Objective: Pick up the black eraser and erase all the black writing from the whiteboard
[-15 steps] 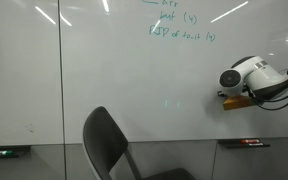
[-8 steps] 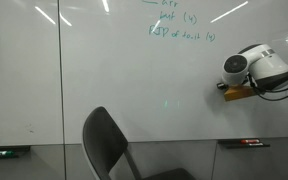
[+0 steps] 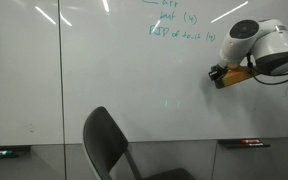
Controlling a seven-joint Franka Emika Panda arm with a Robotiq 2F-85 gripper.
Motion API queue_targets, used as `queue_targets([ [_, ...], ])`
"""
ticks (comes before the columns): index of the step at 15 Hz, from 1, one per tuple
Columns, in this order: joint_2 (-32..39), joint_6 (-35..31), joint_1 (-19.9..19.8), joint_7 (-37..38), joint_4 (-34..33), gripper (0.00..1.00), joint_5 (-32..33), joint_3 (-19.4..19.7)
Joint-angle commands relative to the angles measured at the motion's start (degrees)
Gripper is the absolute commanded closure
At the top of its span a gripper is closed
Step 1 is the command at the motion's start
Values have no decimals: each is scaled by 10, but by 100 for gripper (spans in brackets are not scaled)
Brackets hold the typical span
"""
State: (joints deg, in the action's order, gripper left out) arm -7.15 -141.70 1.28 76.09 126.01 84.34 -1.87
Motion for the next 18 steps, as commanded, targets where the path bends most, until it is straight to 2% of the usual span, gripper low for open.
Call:
queue_targets([
  [1,-45,-23,29,-157,40,69,-138,-8],
  [6,-40,-2,75,-381,48,69,-369,-40],
  [10,-7,9,96,-504,56,69,-503,-79],
  [13,32,11,108,-575,67,69,-578,-104],
  [18,124,-12,133,-665,94,69,-630,-130],
])
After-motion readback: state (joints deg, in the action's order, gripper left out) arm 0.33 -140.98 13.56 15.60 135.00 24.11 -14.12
